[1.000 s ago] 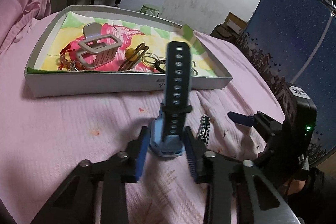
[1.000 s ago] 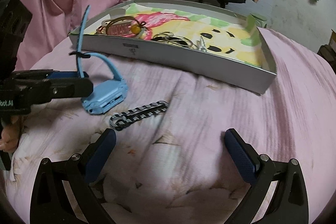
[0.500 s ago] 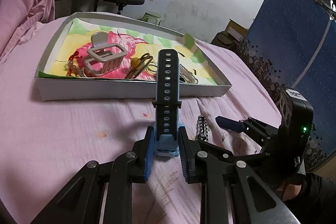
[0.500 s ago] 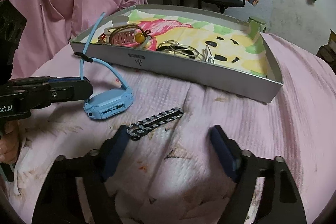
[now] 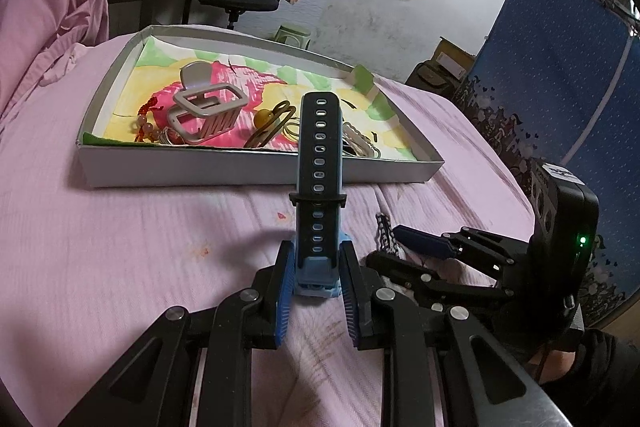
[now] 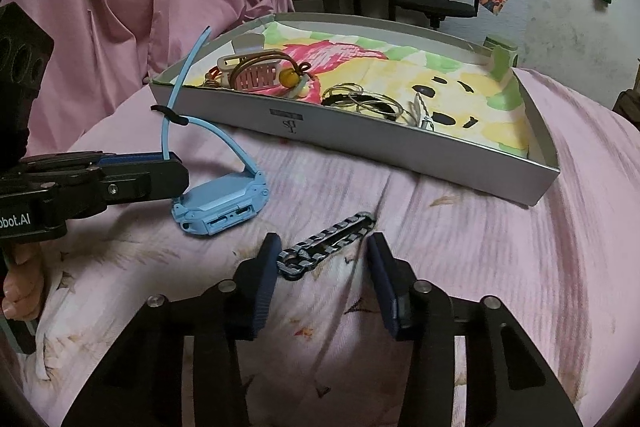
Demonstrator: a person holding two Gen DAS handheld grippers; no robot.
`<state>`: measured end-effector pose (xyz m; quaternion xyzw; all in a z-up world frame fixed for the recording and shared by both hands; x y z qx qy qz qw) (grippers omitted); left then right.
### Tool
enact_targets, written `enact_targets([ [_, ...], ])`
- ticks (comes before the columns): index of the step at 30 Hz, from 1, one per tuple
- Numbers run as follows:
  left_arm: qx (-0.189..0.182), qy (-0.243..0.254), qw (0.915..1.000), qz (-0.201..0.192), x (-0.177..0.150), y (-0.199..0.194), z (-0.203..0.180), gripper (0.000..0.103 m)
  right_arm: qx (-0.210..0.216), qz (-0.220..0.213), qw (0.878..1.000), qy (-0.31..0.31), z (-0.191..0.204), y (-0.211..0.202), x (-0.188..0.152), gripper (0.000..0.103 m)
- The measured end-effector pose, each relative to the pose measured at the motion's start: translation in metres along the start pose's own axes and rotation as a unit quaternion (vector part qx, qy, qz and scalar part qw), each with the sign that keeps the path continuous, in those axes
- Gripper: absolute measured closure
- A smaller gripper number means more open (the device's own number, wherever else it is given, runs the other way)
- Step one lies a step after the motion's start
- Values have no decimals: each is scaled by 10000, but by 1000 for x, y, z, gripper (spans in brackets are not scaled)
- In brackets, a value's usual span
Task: Organize jewelry
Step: 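Grasp the black-and-white beaded bracelet with the right tool while the left tool holds the watch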
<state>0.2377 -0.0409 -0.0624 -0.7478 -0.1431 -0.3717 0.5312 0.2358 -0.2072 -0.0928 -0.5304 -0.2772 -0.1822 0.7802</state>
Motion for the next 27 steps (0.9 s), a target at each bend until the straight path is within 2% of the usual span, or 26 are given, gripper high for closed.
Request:
enact_targets([
  [4, 15, 32, 10000, -13, 1, 0, 0, 82, 10, -43, 10000, 52, -2, -2, 1, 81],
  [11, 12, 105, 9999, -114, 2, -4, 0, 82, -126, -88, 9999, 14, 0, -4, -1, 89],
  [23, 20, 695, 9974, -209, 0, -16, -26, 82, 24, -367, 9992, 176, -1, -30, -8, 90],
  [27, 5, 853, 9957, -349, 5, -25, -35, 83, 27, -610, 9979, 237, -5, -44, -7, 90],
])
Point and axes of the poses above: each gripper's, at about its wrist camera, not at the fingertips, and y roughly the way its jaws point, z to its left, x to its top, the point moved 6 cm from there along y, roughly the way its jaws point, and after that the axes turned 14 degrees about y, right-handed, at the moved point
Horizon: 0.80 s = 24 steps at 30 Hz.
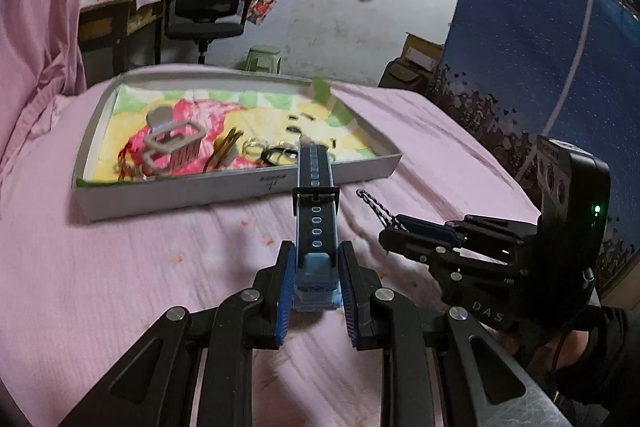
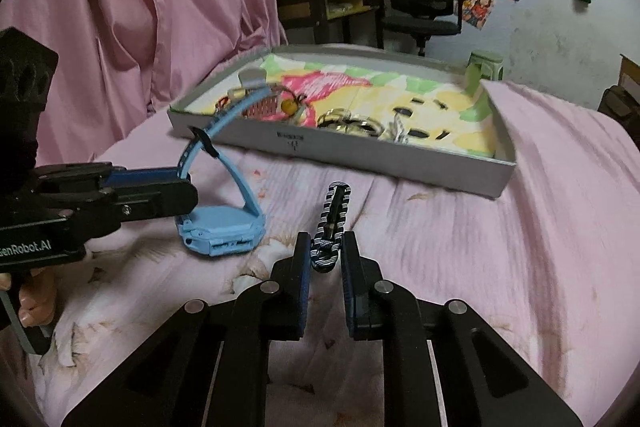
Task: Organize jewelry
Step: 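Grasp the black-and-white beaded bracelet with the right tool while the left tool holds the watch, then carry the watch and beaded bracelet over the tray with both tools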
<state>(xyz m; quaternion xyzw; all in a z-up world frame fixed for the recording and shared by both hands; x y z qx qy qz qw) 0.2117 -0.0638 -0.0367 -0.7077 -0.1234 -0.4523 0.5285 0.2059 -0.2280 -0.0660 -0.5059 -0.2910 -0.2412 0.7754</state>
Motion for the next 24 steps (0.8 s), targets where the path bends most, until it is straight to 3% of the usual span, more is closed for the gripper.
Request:
enact_targets([
  [12, 174, 386, 9987, -300, 38, -8, -14, 83, -36, -576, 9983, 67, -10, -23, 24, 90],
  [24, 540, 282, 9956, -706, 86, 19, 16, 83, -190, -836, 9962, 164, -29, -18, 69, 90],
])
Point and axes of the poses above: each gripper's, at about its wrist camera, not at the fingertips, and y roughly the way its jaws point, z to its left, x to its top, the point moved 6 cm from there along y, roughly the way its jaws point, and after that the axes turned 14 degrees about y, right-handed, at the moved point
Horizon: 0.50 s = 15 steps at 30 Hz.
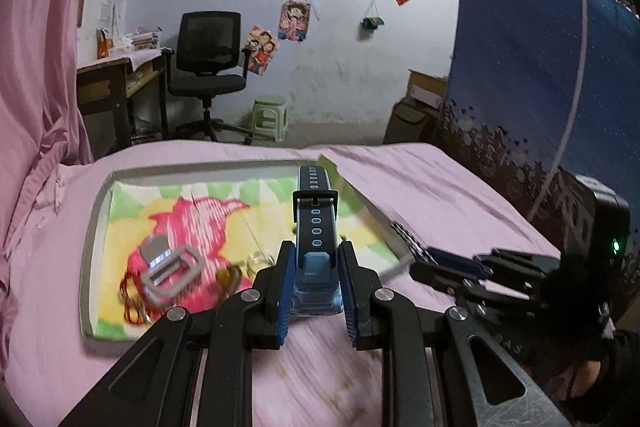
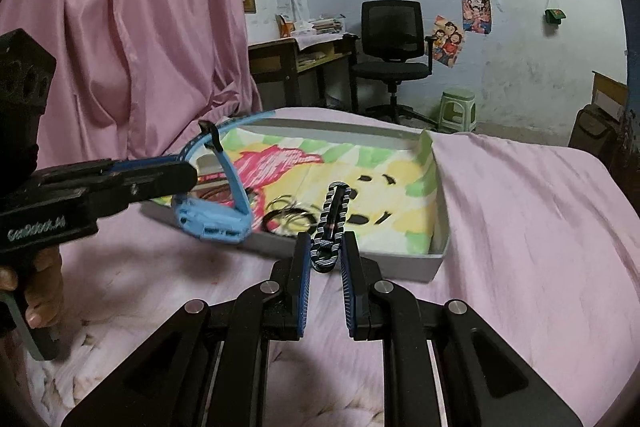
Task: Organize jewelry
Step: 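Carry the watch and beaded bracelet over the tray with both tools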
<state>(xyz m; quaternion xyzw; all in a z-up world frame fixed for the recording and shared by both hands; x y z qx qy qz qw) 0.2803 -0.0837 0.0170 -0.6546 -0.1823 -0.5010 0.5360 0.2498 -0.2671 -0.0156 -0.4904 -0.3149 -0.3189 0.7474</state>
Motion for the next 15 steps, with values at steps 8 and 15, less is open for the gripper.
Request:
enact_targets([
  [8, 177, -224, 9996, -67, 12, 26, 17, 83, -58, -11, 9999, 106, -8, 24, 15, 90],
  [15, 100, -524, 9985, 96, 8, 53, 25, 83, -178, 335, 9990, 254, -17, 61, 19, 90],
])
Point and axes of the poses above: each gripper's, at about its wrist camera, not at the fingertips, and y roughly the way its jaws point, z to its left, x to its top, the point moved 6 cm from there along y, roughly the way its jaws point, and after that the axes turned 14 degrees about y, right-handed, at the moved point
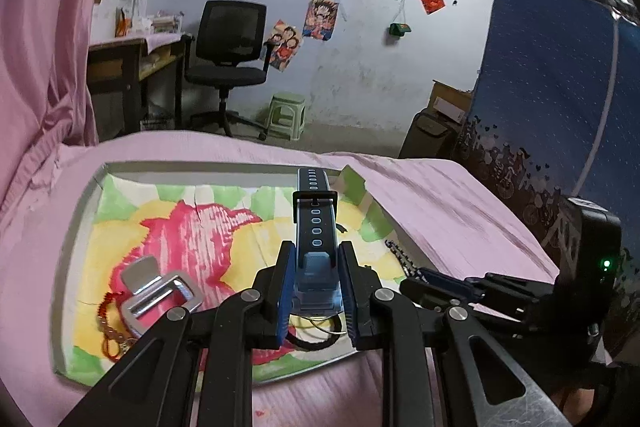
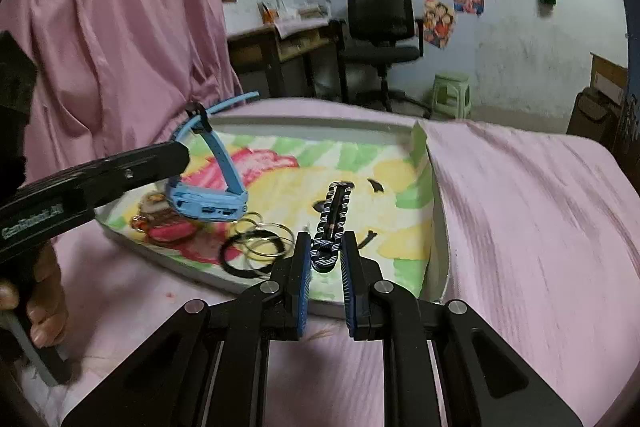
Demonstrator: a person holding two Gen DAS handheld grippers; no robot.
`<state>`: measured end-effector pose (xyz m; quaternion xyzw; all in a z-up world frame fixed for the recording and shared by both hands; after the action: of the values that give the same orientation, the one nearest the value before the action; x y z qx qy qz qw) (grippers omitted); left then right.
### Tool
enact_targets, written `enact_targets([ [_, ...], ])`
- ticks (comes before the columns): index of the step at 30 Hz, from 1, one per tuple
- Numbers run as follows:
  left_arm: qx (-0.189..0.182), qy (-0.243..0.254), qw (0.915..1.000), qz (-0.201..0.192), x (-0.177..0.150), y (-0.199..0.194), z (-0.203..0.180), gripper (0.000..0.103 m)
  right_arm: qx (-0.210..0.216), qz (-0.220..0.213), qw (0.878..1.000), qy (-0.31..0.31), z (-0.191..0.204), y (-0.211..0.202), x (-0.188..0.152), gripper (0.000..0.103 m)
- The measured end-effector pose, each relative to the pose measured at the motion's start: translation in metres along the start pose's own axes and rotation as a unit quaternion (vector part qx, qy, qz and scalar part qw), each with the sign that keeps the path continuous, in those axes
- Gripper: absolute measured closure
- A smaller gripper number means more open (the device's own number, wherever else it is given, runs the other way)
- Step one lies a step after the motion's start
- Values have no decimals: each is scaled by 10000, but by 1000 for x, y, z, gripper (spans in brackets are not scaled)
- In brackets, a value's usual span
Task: Organize jewelry
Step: 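Carry the watch and beaded bracelet over the tray with both tools, then open both tools to release the watch and beaded bracelet into the tray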
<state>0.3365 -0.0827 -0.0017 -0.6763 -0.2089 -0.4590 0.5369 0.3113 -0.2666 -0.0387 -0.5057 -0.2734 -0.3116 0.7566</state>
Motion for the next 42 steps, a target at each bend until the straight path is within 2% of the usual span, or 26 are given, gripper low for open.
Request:
enact_targets([
  [7, -68, -213, 9992, 334, -11, 19, 3, 82, -89, 322, 9994, 114, -1, 27, -5, 90],
  [19, -19, -113, 9973, 725, -31, 17, -3, 81, -196, 722, 9970, 173, -2, 43, -15, 89],
  [20, -11, -109, 9971, 748, -32, 16, -3, 79, -203, 733, 9970, 173, -2, 44, -14, 89],
  [22, -4, -132, 9973, 719, -33, 12, -3, 74, -229, 735, 9969, 166, -1, 43, -15, 82],
  [26, 0, -267, 9982, 532, -35, 0, -1, 52, -210, 646, 9975, 187, -3, 34, -16, 75],
  [31, 139, -245, 9989, 376, -37, -14, 0, 49, -190, 336, 9991, 192, -4, 12, -15, 61],
  [36, 351, -193, 9990, 191, -41, -33, -1, 29, -138, -44, 9996, 239, -6, -10, -12, 49],
  [38, 478, -162, 9987, 116, -43, -43, 0, 23, -109, -189, 9994, 250, -4, -20, -12, 44],
  [40, 567, -163, 9982, 94, -46, -50, 0, 20, -113, -347, 9990, 254, -3, -29, -12, 33],
  [42, 636, -181, 9978, 89, -50, -57, 1, 15, -115, -503, 9983, 268, -2, -38, -12, 29],
])
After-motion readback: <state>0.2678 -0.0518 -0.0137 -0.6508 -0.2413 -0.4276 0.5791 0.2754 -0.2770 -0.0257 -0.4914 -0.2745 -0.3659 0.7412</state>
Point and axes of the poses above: each gripper's, at about its wrist camera, not at the fingertips, and y roughly the way its jaws point, z to its left, x to its top, the point moved 6 cm from there along y, roughly the way its jaws point, and after that the axes turned 14 degrees about y, right-handed, at the moved point
